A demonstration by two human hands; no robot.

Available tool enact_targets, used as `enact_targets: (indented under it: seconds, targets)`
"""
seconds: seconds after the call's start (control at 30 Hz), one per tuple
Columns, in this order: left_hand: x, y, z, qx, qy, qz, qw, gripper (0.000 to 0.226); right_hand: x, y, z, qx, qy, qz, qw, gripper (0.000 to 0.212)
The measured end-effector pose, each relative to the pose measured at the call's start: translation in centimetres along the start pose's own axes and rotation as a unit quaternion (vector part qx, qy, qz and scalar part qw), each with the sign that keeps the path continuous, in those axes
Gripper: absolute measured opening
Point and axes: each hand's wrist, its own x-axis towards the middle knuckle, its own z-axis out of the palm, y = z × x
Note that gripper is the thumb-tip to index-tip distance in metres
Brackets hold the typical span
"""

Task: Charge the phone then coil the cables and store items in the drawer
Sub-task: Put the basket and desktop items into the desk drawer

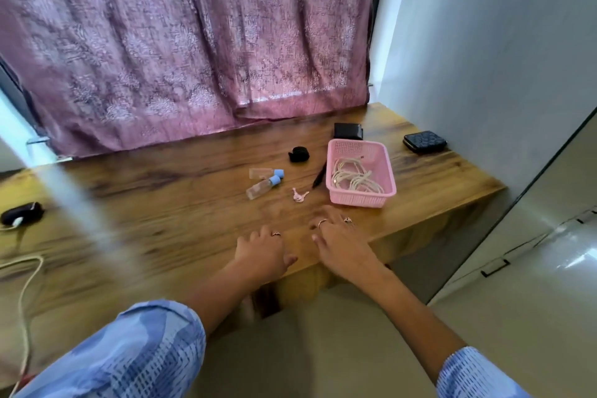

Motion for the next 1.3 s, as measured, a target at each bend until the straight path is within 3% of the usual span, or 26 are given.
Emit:
enact_targets:
  seconds: [0.2,0.4,0.5,0.57,0.63,0.7,0.83,0.9,1.03,1.23,1.3]
  targets:
    - [-3.1,-2.3,4.3,-0.027,0.0,0.018,0.999,0.066,-7.0,-2.4,4.6,-0.01,-0.04,0.011,0.999,0.034]
    - [-3.6,-2.2,4.9,0.008,0.017,0.04,0.999,0.069,-9.9,-1.5,7.3,-0.005,-0.169,0.084,0.982,0.041]
    - [-3.4,-1.1,4.3,0.024,0.029,0.055,0.998,0.066,-8.5,0.0,8.5,0.072,-0.222,0.17,0.957,0.042]
    - [-2.8,-0.2,4.1,0.027,0.035,0.063,0.997,0.065,-7.3,1.2,9.0,0.158,-0.215,0.24,0.933,0.041]
    - [-2.0,0.8,3.9,0.03,0.035,0.067,0.997,0.065,-6.3,2.4,9.6,0.291,-0.185,0.319,0.883,0.049]
    - [-1.2,1.7,3.6,0.031,0.027,0.072,0.997,0.07,-5.6,3.3,10.5,0.413,-0.137,0.397,0.808,0.062]
    - [1.3,3.6,2.2,0.021,-0.023,0.075,0.997,0.079,-3.4,5.1,13.1,0.553,-0.062,0.497,0.666,0.074]
    - [2.8,4.5,1.5,0.018,-0.041,0.068,0.997,0.078,-2.4,5.7,14.0,0.618,-0.024,0.514,0.594,0.077]
    - [5.0,6.0,0.3,0.051,-0.066,0.079,0.993,0.065,0.0,7.1,14.7,0.698,0.019,0.504,0.507,0.077]
    - [6.8,7.6,-0.2,0.108,-0.081,0.093,0.986,0.042,3.1,9.6,16.7,0.781,0.112,0.51,0.343,0.074]
    - [7.0,7.6,-0.4,0.109,-0.084,0.1,0.985,0.041,3.5,10.1,17.4,0.784,0.131,0.516,0.319,0.075]
